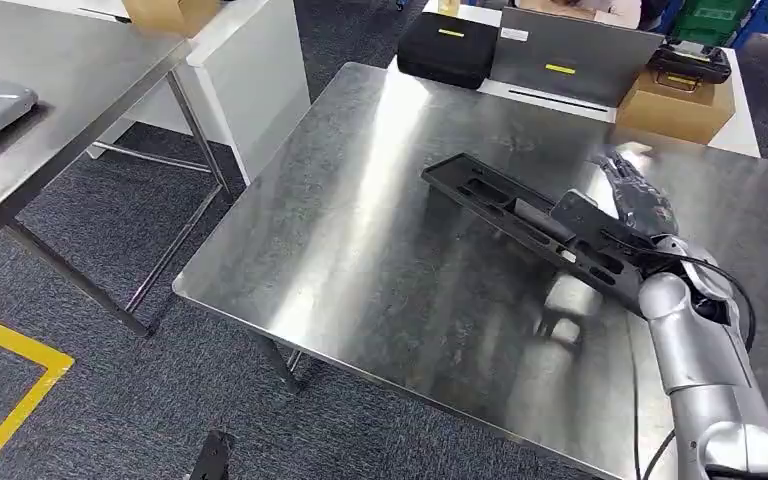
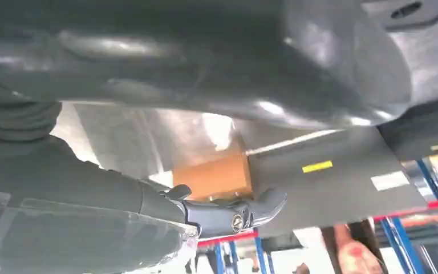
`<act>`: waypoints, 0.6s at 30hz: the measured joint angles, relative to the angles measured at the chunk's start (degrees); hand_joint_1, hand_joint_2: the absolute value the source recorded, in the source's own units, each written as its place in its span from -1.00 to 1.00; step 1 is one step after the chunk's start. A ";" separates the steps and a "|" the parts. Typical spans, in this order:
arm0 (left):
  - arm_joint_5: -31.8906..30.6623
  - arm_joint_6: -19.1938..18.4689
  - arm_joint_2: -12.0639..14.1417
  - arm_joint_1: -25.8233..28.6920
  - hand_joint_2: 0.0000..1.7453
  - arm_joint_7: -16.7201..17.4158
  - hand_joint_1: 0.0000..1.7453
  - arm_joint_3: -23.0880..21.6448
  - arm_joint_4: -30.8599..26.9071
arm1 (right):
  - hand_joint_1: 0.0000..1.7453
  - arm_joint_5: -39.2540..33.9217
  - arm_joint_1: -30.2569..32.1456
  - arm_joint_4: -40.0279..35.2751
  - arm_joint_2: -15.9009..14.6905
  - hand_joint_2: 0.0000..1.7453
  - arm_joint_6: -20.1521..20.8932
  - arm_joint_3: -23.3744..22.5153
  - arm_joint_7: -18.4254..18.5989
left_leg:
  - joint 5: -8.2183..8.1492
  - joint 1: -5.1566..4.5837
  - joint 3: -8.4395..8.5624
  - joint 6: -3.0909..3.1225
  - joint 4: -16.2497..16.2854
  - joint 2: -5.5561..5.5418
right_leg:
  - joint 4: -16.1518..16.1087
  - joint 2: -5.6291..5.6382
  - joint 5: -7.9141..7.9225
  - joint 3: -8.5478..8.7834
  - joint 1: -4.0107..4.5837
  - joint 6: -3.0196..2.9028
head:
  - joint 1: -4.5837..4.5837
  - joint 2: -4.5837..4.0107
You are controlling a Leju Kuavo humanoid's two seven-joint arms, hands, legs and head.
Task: Take the parts from the cabinet and place them on the table.
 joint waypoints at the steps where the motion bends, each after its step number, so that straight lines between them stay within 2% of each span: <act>1: -0.26 -0.13 0.00 -0.05 -1.00 0.07 -1.00 0.00 0.00 | -1.00 0.83 -0.01 -0.31 0.04 -1.00 -1.14 0.20 -0.31 | 0.00 0.00 0.00 0.00 0.00 0.00 | 0.00 0.00 0.00 0.00 0.00 0.00 | -0.02 0.00; 3: -0.83 -0.33 -0.07 -0.36 -1.00 1.07 -1.00 0.00 0.00 | -1.00 2.86 -0.54 -1.22 0.20 -1.00 -5.03 1.53 -1.57 | 0.00 0.00 0.00 0.00 0.00 0.03 | 0.01 0.01 0.00 0.00 -0.01 0.00 | -0.02 0.00; 7: -1.73 -1.27 -0.30 -0.98 -1.00 2.10 -1.00 -0.04 -0.04 | -1.00 4.83 -1.73 -2.69 1.25 -1.00 -9.07 4.20 -2.21 | 0.00 0.00 0.04 0.00 0.00 0.03 | 0.00 0.03 0.00 0.00 0.01 0.00 | -0.02 0.00; 18: -1.75 -0.85 -0.07 -0.99 -1.00 2.06 -1.00 0.02 -0.33 | -1.00 4.72 -2.22 -2.71 2.56 -1.00 -11.41 8.33 -0.74 | 0.01 0.02 0.02 -0.01 0.00 0.03 | 0.02 0.03 0.00 0.00 0.01 0.00 | 0.00 0.00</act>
